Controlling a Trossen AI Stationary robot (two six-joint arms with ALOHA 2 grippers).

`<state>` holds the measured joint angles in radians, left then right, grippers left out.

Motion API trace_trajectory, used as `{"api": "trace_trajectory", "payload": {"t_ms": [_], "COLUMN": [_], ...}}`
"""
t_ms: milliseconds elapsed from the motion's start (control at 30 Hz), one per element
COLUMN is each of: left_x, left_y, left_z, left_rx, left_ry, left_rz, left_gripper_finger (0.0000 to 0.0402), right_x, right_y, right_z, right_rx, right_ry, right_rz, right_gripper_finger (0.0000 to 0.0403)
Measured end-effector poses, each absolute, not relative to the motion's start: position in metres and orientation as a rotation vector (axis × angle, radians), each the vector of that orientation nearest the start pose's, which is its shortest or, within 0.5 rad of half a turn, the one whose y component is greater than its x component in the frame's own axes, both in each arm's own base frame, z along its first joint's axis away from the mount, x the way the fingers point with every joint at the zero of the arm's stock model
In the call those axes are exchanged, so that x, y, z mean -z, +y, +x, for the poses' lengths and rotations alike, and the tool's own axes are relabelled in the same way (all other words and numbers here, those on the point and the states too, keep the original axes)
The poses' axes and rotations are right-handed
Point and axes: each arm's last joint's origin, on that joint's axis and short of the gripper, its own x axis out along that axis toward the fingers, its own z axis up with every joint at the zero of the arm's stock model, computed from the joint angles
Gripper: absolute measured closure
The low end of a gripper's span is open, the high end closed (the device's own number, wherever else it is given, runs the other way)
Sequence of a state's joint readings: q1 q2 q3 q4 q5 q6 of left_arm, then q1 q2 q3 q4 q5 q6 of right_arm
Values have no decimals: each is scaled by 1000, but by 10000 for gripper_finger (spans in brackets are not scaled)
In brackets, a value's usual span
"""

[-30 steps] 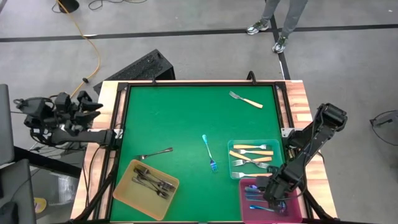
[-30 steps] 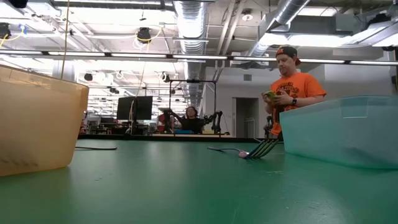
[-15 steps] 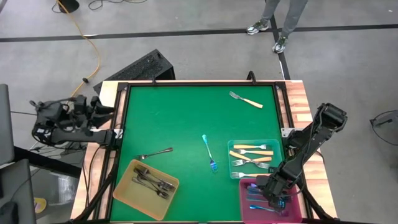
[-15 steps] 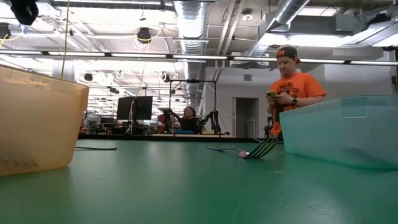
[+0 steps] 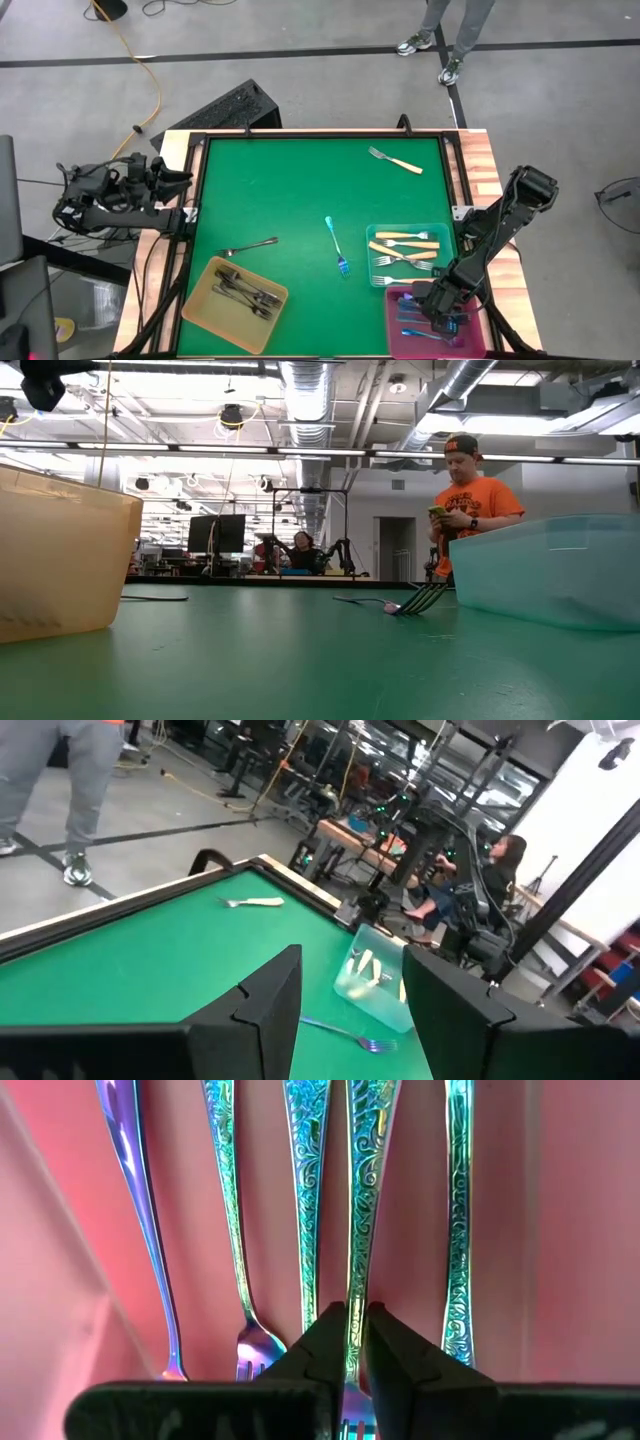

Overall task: Sort silverware by color (type)
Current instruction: Put the purple fork into the pink bin, then put the black fork into the orange bin

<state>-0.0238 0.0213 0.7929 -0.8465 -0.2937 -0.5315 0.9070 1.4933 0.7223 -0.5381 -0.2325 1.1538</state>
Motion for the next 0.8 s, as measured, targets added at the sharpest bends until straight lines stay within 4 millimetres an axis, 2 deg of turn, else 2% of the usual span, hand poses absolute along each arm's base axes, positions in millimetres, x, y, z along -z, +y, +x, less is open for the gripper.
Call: {"api": "trace_trajectory", "payload": {"t_ms": [467,600,800], "left_x": [-316,-316,-316], "left_y": [11,11,11], "left_z": [-15,-16,-16], "left_rx": [-351,-370,-379], "left_ry": [-24,-37,-41], "left_rz": [-547,-591,-591], "left_gripper_finger": [243,243,243], "right_x": [-146,-148,-154], "right_y": [194,195,199], "right_z": [144,145,148], "right_rx": [-79,-72,-91], "right_ry": [1617,1619,1619], "right_rz": [467,484,507], "right_gripper_finger": [334,308,244]}}
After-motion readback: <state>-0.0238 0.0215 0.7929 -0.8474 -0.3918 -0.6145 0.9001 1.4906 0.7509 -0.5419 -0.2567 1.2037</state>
